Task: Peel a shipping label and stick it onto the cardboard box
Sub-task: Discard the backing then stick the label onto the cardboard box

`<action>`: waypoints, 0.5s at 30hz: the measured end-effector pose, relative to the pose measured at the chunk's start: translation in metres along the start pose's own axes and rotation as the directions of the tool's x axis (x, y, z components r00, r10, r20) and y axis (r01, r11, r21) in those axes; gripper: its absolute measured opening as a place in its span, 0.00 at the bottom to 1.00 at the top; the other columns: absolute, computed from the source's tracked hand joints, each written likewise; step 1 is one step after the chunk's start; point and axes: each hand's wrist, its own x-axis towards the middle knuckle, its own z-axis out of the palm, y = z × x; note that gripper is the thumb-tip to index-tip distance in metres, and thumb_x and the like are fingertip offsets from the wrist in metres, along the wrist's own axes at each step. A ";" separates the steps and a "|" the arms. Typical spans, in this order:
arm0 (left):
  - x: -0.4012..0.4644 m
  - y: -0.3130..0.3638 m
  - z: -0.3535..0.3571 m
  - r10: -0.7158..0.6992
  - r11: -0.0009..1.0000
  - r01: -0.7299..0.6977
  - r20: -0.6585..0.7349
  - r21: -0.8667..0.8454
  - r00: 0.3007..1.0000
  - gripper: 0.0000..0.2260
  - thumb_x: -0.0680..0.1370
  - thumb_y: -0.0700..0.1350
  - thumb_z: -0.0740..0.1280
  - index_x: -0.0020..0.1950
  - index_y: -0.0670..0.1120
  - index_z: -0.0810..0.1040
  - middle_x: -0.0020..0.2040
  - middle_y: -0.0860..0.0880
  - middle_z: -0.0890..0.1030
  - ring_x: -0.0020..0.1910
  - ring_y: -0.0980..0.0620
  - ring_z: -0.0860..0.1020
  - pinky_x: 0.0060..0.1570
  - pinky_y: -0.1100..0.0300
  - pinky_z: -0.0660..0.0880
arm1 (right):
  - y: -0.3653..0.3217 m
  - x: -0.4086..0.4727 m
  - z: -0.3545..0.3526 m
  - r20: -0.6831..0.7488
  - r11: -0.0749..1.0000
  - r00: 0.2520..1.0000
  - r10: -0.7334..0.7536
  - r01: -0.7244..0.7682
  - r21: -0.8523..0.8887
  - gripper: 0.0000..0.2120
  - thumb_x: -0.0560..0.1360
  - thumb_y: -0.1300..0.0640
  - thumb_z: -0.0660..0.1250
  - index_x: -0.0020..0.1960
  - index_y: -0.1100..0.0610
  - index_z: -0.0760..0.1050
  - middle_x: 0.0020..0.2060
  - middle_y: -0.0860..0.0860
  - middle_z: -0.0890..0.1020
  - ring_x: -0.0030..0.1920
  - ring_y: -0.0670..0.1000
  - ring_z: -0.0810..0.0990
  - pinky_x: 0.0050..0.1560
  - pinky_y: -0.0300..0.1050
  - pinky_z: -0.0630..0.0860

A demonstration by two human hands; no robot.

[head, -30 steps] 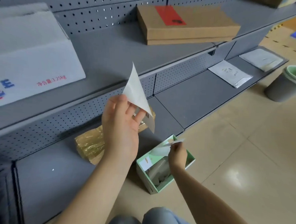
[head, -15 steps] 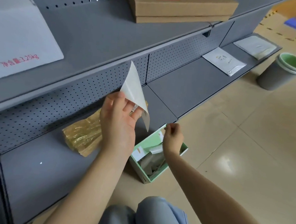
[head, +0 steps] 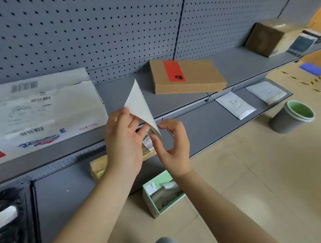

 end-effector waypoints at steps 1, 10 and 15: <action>-0.004 0.010 0.008 0.008 1.000 -0.008 -0.009 -0.003 1.000 0.04 0.79 0.40 0.60 0.44 0.44 0.71 0.50 0.40 0.77 0.51 0.44 0.78 0.54 0.46 0.78 | -0.010 0.006 0.000 -0.006 1.000 1.000 -0.025 0.025 -0.013 0.10 0.72 0.60 0.69 0.50 0.63 0.74 0.46 0.55 0.77 0.48 0.48 0.76 0.50 0.40 0.74; -0.036 0.109 0.071 0.122 0.992 -0.121 -0.075 0.016 0.990 0.07 0.80 0.40 0.59 0.41 0.46 0.71 0.48 0.46 0.81 0.52 0.48 0.80 0.53 0.45 0.78 | -0.117 0.064 -0.006 -0.029 0.998 0.997 -0.066 0.067 0.019 0.07 0.71 0.70 0.65 0.46 0.62 0.75 0.46 0.51 0.78 0.49 0.46 0.76 0.52 0.35 0.71; -0.046 0.154 0.102 0.129 0.991 -0.130 -0.060 -0.024 0.990 0.05 0.80 0.42 0.56 0.49 0.46 0.71 0.51 0.47 0.79 0.56 0.48 0.79 0.54 0.42 0.76 | -0.172 0.097 -0.013 -0.042 0.993 0.998 -0.051 0.055 0.101 0.04 0.72 0.67 0.64 0.45 0.61 0.75 0.43 0.52 0.79 0.46 0.47 0.77 0.49 0.38 0.72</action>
